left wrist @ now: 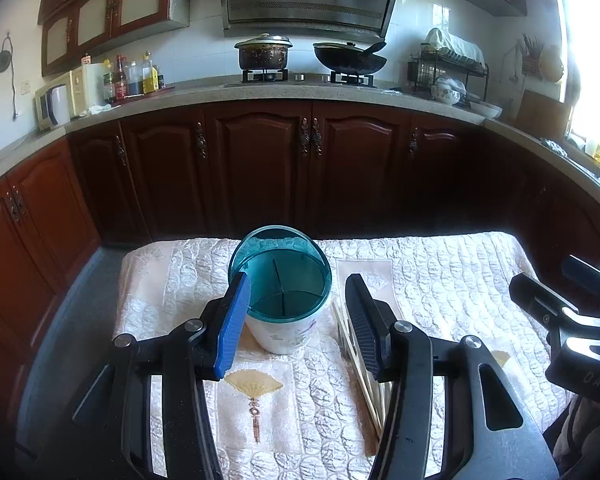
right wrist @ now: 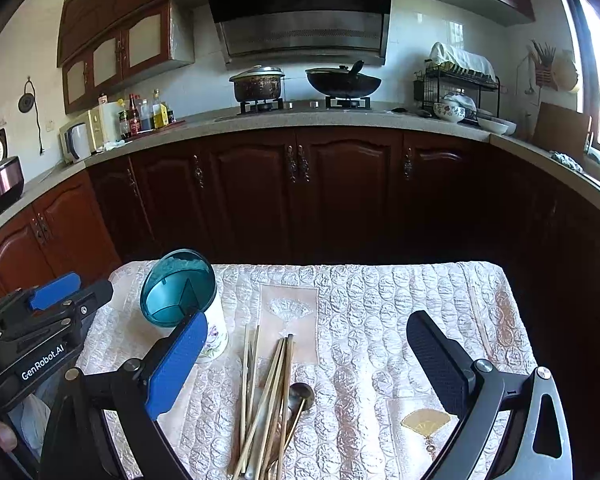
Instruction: Organize utensils
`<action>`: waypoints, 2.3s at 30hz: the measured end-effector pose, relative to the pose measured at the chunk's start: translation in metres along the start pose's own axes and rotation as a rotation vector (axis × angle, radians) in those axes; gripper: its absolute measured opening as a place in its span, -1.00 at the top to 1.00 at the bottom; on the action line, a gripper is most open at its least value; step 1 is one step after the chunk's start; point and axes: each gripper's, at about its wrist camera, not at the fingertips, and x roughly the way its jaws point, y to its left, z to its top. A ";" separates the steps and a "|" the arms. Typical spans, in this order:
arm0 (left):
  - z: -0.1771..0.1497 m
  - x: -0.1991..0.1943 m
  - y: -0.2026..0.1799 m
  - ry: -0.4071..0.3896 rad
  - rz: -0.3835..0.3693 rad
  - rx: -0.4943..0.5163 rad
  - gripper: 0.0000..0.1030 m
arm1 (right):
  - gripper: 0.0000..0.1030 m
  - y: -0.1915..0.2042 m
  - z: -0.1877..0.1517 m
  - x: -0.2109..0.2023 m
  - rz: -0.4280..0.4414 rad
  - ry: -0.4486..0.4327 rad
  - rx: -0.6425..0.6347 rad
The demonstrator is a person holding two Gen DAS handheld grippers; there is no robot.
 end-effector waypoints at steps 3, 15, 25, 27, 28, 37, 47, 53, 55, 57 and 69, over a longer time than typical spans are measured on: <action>0.000 0.002 -0.002 0.002 -0.005 -0.003 0.05 | -0.94 0.003 0.000 0.000 -0.005 -0.003 -0.010; 0.001 0.003 -0.002 -0.005 -0.017 -0.020 0.05 | -0.94 0.004 0.003 -0.001 -0.017 -0.003 -0.016; 0.001 0.003 -0.001 -0.005 -0.013 -0.021 0.05 | -0.94 0.003 0.004 0.004 -0.030 0.012 -0.021; 0.001 0.003 -0.002 -0.008 -0.003 -0.006 0.05 | -0.94 0.003 0.004 0.004 -0.029 0.011 -0.018; 0.001 0.003 -0.002 -0.006 0.005 0.007 0.05 | -0.94 0.003 0.004 0.004 -0.028 0.010 -0.019; 0.001 0.002 0.000 -0.015 -0.018 -0.023 0.05 | -0.94 0.004 0.003 0.002 -0.030 0.006 -0.025; 0.000 0.002 -0.002 -0.012 -0.024 -0.022 0.05 | -0.94 0.004 0.001 0.003 -0.029 0.013 -0.027; -0.003 0.003 -0.007 0.002 -0.006 0.035 0.05 | -0.94 0.003 0.000 0.004 -0.035 0.018 -0.027; -0.003 0.003 -0.007 0.002 -0.010 0.035 0.05 | -0.94 0.002 0.000 0.005 -0.039 0.021 -0.026; -0.003 0.004 -0.007 0.001 -0.010 0.035 0.05 | -0.94 0.001 0.000 0.006 -0.044 0.024 -0.026; -0.003 0.005 -0.007 0.015 -0.027 0.022 0.05 | -0.94 -0.002 -0.003 0.009 -0.061 0.034 -0.029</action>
